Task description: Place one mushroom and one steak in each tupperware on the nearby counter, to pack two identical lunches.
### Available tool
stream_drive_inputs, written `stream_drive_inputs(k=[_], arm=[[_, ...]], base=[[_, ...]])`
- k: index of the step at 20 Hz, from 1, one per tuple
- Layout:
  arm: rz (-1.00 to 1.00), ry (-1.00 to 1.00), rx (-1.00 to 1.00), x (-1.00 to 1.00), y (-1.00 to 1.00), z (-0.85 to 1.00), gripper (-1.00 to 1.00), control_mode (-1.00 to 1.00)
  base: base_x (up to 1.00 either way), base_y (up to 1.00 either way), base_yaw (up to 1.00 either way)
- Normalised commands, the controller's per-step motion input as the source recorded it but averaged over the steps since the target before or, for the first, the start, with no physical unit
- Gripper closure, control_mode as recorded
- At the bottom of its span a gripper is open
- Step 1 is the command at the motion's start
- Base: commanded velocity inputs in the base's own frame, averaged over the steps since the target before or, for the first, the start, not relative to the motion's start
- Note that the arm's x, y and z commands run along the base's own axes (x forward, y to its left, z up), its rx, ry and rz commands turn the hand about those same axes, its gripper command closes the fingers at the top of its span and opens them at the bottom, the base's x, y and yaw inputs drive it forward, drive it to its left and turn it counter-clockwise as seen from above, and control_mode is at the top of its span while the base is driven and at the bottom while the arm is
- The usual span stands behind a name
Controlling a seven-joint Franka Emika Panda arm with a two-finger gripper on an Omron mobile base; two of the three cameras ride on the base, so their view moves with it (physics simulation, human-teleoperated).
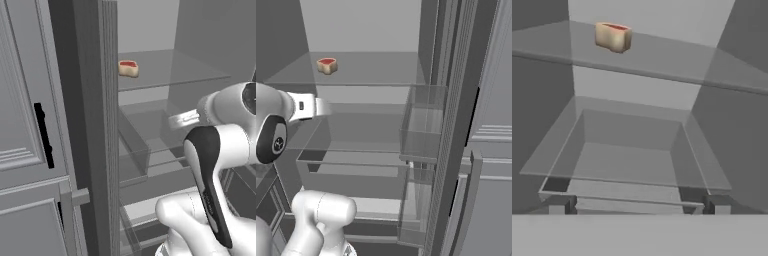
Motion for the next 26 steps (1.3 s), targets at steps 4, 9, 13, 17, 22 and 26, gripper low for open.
stream_drive_inputs(k=[4,9,13,17,22,26], arm=[[0.09,-0.10,0.10,-0.03,0.24,0.53,-1.00,-1.00],[0.07,-0.14,0.15,0.00,0.07,0.49,-1.00,-1.00],[0.00,-0.09,0.07,0.07,0.17,0.21,-1.00,-1.00],[0.00,0.00,0.03,0.37,0.02,0.14,-1.00,-1.00],[0.00,0.02,0.00,0.55,0.00,0.13,-1.00,-1.00],[0.00,0.03,0.00,0.52,0.07,0.01,-1.00,-1.00]], base=[[0.00,0.00,0.00],[0.00,0.00,0.00],[0.00,0.00,0.00],[0.00,0.00,0.00],[0.00,0.00,0.00],[0.00,0.00,0.00]])
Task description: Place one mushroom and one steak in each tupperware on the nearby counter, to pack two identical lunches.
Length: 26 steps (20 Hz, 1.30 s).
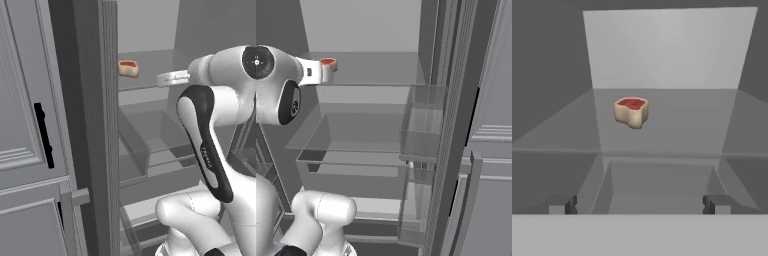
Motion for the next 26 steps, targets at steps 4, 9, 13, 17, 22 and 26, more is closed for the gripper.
stream_drive_inputs(k=[4,9,13,17,22,26], arm=[[0.03,0.00,-0.01,0.43,0.27,0.00,-1.00,-1.00],[0.04,0.03,-0.01,0.40,0.20,-0.04,-1.00,-1.00],[0.04,0.11,0.00,0.44,0.14,-0.08,-1.00,-1.00],[0.05,0.09,0.00,0.45,0.15,-0.11,-1.00,-1.00],[0.01,0.01,0.00,0.42,0.01,-0.10,-1.00,-1.00],[0.00,0.00,0.00,0.37,0.00,-0.14,-1.00,-1.00]], base=[[0.00,0.00,0.00],[0.00,0.00,0.00],[0.00,0.00,0.00],[0.00,0.00,0.00],[0.00,0.00,0.00],[0.00,0.00,0.00]])
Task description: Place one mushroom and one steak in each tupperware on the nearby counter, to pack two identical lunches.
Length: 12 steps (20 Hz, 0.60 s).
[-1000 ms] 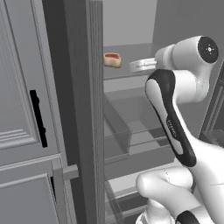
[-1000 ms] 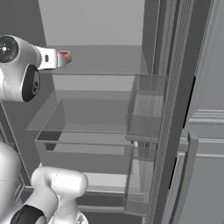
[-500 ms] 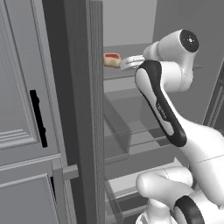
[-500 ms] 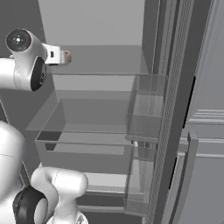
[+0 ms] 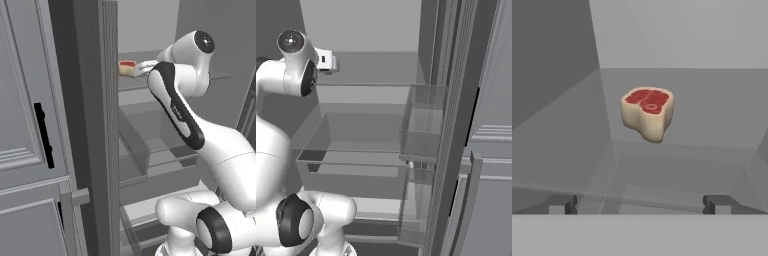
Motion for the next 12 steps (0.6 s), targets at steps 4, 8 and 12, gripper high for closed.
stream_drive_inputs(k=[4,8,12], arm=[[0.00,0.00,0.00,0.33,0.00,-0.10,-1.00,-1.00],[0.00,0.00,0.00,0.30,0.04,-0.07,-1.00,-1.00],[0.00,0.00,0.00,0.28,0.09,-0.06,-1.00,-1.00]], base=[[0.00,0.00,0.00],[0.00,0.00,0.00],[0.00,0.00,0.00]])
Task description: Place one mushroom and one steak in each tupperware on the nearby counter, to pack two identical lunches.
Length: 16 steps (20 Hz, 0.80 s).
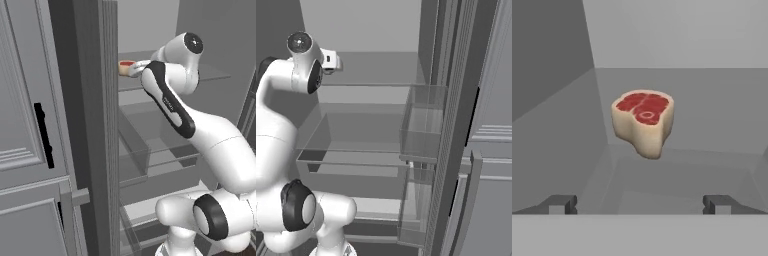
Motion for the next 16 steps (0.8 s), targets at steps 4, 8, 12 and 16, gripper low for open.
stream_drive_inputs(k=[4,8,12,16], arm=[[0.00,0.00,0.00,0.34,0.11,-0.09,-1.00,-1.00],[0.00,0.00,0.00,0.43,0.03,-0.10,-1.00,-1.00],[0.00,0.00,0.00,0.47,0.04,-0.08,-1.00,-1.00],[0.00,0.00,0.00,0.40,0.13,-0.07,-1.00,-1.00]], base=[[0.00,0.00,0.00],[0.00,0.00,0.00],[0.00,0.00,0.00],[0.00,0.00,0.00]])
